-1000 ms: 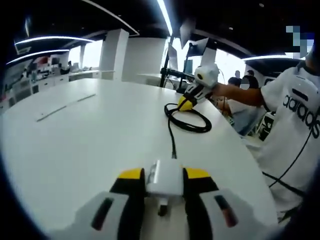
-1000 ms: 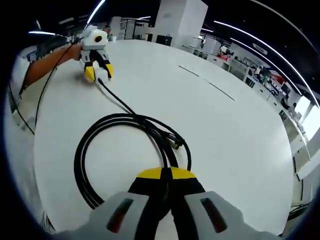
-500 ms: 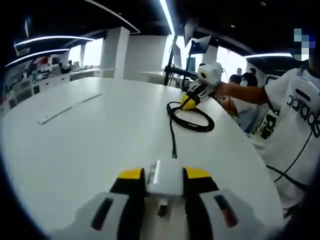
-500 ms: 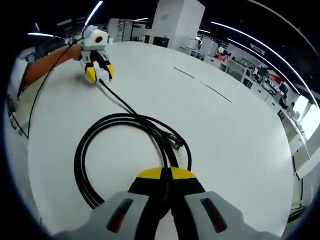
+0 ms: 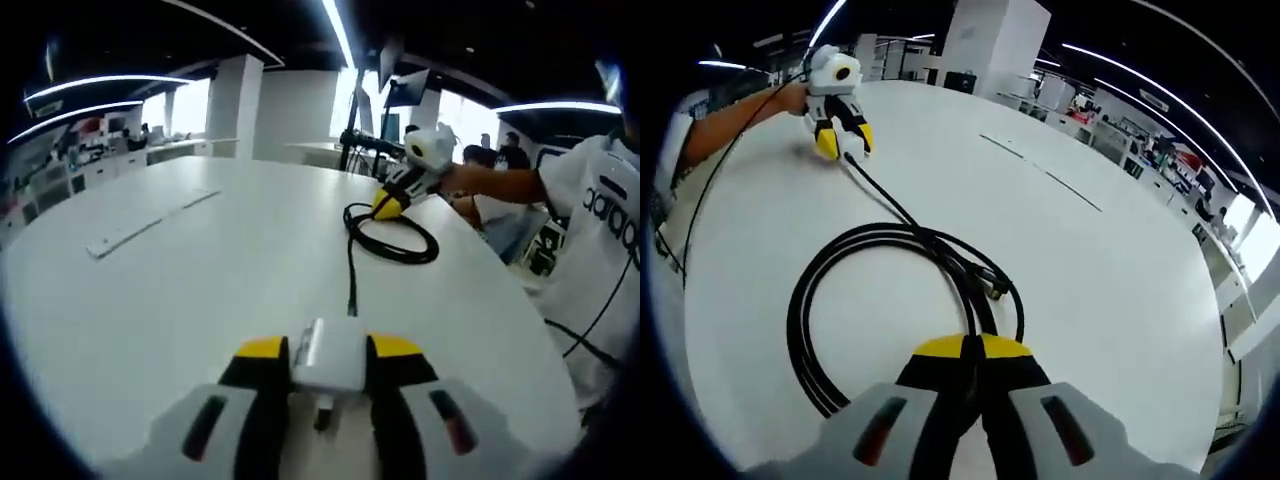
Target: Plug the desk Type‑C cable into the charger adapter.
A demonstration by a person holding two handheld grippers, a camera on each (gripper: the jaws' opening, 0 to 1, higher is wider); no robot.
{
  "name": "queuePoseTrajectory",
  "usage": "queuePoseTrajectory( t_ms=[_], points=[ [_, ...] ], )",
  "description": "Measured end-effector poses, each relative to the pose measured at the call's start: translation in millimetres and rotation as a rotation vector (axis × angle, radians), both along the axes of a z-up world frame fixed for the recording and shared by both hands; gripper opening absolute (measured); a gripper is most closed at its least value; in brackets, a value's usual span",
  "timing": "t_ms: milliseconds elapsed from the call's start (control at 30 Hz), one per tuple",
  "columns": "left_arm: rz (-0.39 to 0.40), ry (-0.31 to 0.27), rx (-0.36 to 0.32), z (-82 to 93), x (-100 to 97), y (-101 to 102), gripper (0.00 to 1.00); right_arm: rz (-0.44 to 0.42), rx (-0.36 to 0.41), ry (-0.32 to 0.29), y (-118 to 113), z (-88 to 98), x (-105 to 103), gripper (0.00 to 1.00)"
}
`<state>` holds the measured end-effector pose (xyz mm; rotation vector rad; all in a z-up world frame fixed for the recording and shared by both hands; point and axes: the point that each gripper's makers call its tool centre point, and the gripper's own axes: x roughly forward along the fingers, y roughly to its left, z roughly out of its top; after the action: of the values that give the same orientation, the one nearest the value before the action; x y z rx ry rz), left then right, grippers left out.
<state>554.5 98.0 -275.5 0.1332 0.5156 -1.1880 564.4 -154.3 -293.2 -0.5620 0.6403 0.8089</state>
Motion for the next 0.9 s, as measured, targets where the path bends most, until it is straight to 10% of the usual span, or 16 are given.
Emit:
queuePoseTrajectory(
  t_ms=[900],
  points=[
    [0.077,-0.021,-0.062,7.4,11.2,17,0.35,-0.058,0.150,-0.111,8,20.0,11,0.08]
  ],
)
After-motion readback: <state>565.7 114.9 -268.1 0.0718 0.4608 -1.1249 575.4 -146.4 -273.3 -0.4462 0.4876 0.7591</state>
